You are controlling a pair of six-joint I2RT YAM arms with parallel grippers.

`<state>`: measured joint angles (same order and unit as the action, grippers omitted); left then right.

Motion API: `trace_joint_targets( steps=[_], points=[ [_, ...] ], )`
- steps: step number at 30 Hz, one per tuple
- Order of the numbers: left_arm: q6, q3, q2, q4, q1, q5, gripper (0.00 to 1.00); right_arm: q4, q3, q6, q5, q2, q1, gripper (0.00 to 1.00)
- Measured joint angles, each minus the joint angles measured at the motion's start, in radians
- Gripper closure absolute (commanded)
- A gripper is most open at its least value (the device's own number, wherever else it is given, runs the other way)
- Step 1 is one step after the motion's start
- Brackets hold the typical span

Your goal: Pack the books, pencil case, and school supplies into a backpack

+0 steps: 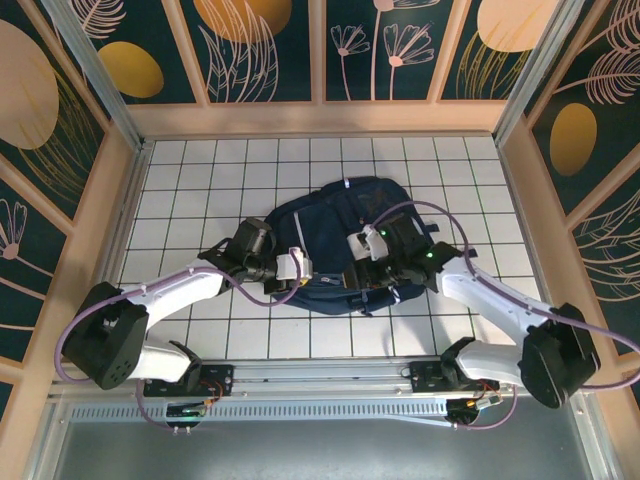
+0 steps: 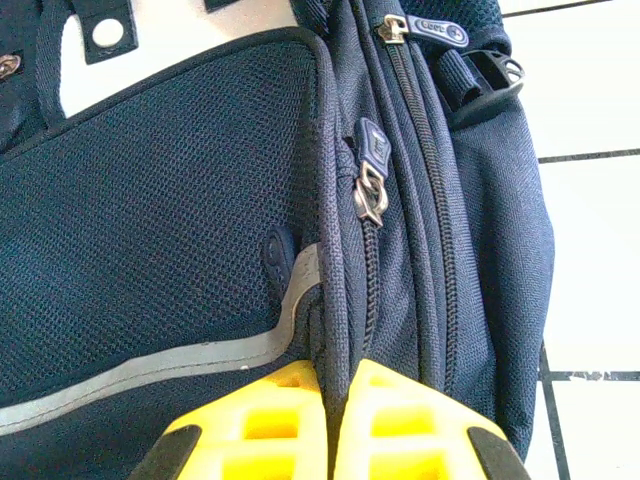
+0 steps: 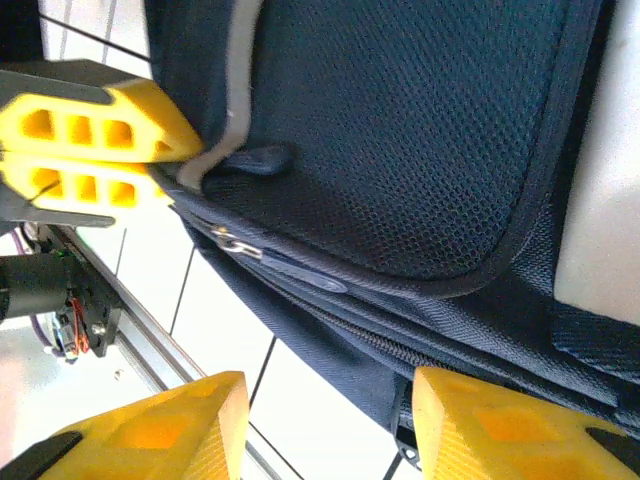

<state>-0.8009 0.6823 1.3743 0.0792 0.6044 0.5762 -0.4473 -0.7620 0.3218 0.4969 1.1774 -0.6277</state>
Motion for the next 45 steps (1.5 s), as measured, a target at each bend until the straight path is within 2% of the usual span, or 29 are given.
trace_joint_targets(
  steps=[3, 6, 8, 9, 11, 12, 15, 17, 20, 23, 26, 29, 33, 36, 37, 42, 45],
  points=[
    [0.021, 0.000, -0.010, 0.000, 0.000, 0.000, 1.00, -0.031, -0.034, 0.009, -0.053, -0.029, 0.037, 0.49],
    [0.053, 0.000, -0.029, 0.006, 0.002, -0.003, 0.71, -0.063, -0.069, 0.050, -0.169, -0.031, 0.082, 0.38],
    [0.091, 0.001, -0.046, 0.013, 0.003, -0.007, 0.38, -0.085, -0.070, 0.090, -0.254, -0.032, 0.111, 0.26],
    [0.119, 0.003, -0.056, 0.014, 0.003, -0.010, 0.27, -0.097, -0.068, 0.107, -0.290, -0.034, 0.123, 0.21],
    [0.213, 0.027, -0.087, 0.014, 0.003, -0.056, 0.06, -0.126, -0.066, 0.156, -0.369, -0.045, 0.144, 0.01],
    [0.279, 0.052, -0.101, 0.014, 0.003, -0.109, 0.01, -0.137, -0.066, 0.176, -0.400, -0.052, 0.152, 0.01],
    [0.490, 0.182, -0.113, 0.023, -0.010, -0.322, 0.01, -0.167, -0.059, 0.267, -0.521, -0.092, 0.183, 0.01],
    [0.626, 0.293, -0.108, 0.042, -0.052, -0.463, 0.01, -0.174, -0.045, 0.327, -0.585, -0.120, 0.217, 0.01],
    [0.782, 0.440, -0.046, 0.068, -0.156, -0.609, 0.01, -0.168, -0.002, 0.408, -0.628, -0.151, 0.264, 0.01],
    [0.879, 0.544, 0.093, 0.084, -0.225, -0.692, 0.01, -0.117, 0.077, 0.472, -0.612, -0.170, 0.281, 0.01],
    [0.938, 0.554, 0.242, 0.090, -0.231, -0.689, 0.01, -0.017, 0.184, 0.509, -0.547, -0.177, 0.282, 0.03],
    [0.972, 0.553, 0.385, 0.090, -0.225, -0.657, 0.01, 0.087, 0.271, 0.528, -0.495, -0.177, 0.287, 0.10],
    [0.999, 0.551, 0.504, 0.105, -0.223, -0.607, 0.01, 0.162, 0.299, 0.509, -0.455, -0.178, 0.307, 0.26],
    [1.033, 0.507, 0.486, 0.077, -0.226, -0.586, 0.01, 0.212, 0.300, 0.476, -0.419, -0.173, 0.338, 0.38],
    [1.053, 0.480, 0.462, 0.064, -0.227, -0.578, 0.01, 0.233, 0.300, 0.465, -0.400, -0.167, 0.350, 0.40],
    [1.120, 0.322, 0.333, 0.042, -0.211, -0.478, 0.01, 0.351, 0.300, 0.401, -0.288, -0.113, 0.406, 0.60],
    [1.137, 0.224, 0.244, 0.045, -0.175, -0.483, 0.01, 0.397, 0.270, 0.348, -0.241, -0.039, 0.426, 0.62]
  ],
)
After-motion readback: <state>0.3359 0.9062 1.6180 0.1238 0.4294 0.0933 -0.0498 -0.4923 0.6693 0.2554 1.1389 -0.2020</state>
